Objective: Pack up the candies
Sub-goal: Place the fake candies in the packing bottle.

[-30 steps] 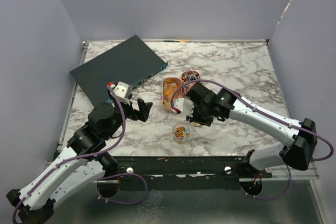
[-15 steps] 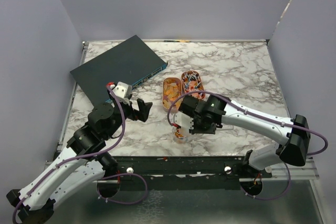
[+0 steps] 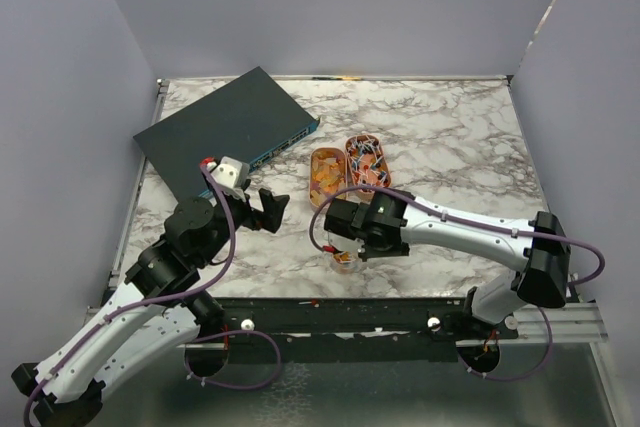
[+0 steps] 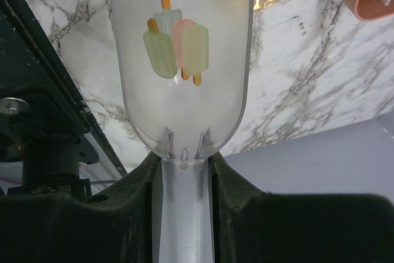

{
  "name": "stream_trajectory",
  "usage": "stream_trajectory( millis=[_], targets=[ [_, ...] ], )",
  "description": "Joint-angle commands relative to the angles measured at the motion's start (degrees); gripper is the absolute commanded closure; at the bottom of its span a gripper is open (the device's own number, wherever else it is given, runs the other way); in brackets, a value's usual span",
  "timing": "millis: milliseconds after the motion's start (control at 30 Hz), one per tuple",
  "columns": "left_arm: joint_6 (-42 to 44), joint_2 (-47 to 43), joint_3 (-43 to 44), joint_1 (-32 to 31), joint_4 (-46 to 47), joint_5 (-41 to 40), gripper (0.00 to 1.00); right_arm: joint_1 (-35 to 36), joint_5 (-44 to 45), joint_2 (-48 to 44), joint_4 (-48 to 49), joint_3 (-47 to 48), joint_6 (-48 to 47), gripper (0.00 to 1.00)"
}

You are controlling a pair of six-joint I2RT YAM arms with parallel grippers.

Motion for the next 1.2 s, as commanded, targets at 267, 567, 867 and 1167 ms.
stream_trajectory(
  millis=[267,567,867,1167],
  targets=[
    [0.28,-1.78,-0.67,0.11,0.17,0.12,0.01,5.01,13.71,5.07,-4.6,4.81,2.21,1.0],
    [0.28,-2.56,-0.66,0.08,0.25,0.18,0.01,6.95,18.4,5.29,-4.4,5.04,2.08,0.99],
    [0.11,-2.36,-0.73,0.08,0.04,0.52,0.01,7.21,17.89,2.41,-2.09,3.12,2.83,1.0],
    [-0.46,-0.11,-0.53,0.08,0.05,2.92,0.01,7.16,12.22,-6.79,9.38,-2.47,3.46,1.0]
  ],
)
